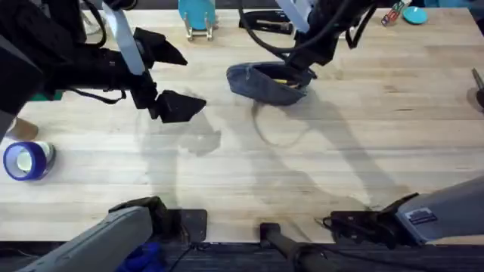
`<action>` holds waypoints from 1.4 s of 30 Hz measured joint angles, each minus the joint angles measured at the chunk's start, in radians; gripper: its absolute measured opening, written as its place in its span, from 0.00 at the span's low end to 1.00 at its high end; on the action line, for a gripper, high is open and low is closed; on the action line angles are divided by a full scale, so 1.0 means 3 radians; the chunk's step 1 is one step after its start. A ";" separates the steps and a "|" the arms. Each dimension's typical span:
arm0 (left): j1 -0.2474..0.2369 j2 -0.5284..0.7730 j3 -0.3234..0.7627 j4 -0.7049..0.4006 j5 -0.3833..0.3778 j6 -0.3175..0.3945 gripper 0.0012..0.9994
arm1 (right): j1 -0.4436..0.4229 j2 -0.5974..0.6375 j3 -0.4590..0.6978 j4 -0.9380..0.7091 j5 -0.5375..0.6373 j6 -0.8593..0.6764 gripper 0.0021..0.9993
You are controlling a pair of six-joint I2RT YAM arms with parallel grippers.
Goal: Unzip the bag, pick up the pens from the table one at a time and place them inside, then zip the bag closed.
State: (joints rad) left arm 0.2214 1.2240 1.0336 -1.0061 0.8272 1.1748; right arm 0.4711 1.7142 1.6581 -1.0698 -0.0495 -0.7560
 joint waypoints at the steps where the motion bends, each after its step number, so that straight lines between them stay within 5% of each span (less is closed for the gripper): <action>1: 0.0000 0.0000 0.0000 0.0000 0.0000 0.0000 0.99 | -0.0034 0.0000 0.0000 0.0035 -0.0035 -0.0115 0.03; 13: 0.0000 0.0000 0.0000 0.0000 0.0000 0.0000 0.99 | -0.0284 0.0058 0.0000 0.0081 -0.0375 -0.0893 0.03; 27: 0.0000 0.0000 0.0000 0.0000 0.0000 0.0000 0.99 | -0.0322 0.0525 -0.0005 0.0099 -0.0515 -0.1146 0.03; 42: 0.0000 0.0000 0.0000 0.0000 0.0000 0.0000 0.99 | -0.0373 0.0525 -0.0583 0.0930 -0.0522 -0.1186 0.03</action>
State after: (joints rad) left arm 0.2214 1.2240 1.0336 -1.0061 0.8272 1.1748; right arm 0.3592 1.8717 1.4832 -0.7907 -0.2062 -1.1118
